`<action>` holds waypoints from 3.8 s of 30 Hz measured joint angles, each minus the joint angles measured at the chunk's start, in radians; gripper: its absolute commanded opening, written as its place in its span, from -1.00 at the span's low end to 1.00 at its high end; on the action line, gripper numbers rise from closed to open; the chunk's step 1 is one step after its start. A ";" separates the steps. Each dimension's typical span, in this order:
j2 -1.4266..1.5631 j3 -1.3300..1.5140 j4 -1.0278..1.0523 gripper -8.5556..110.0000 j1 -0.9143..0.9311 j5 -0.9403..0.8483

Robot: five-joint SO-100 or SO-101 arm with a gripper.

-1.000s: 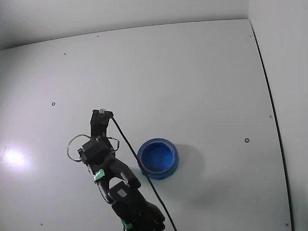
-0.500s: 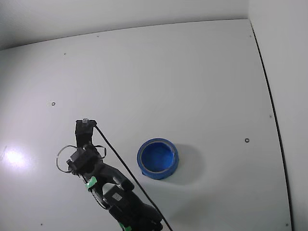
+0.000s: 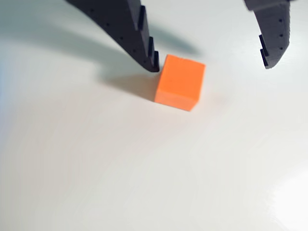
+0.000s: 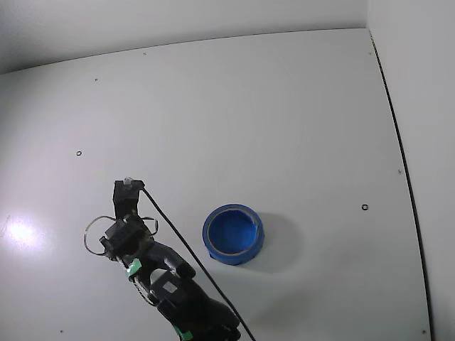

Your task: Grasp a block and put it in the bin.

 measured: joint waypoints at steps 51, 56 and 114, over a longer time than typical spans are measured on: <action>0.764 0.483 -0.012 -0.85 0.798 0.000; 0.792 0.575 -0.011 -0.85 0.822 0.000; 1.815 1.223 -0.011 -0.86 0.704 0.773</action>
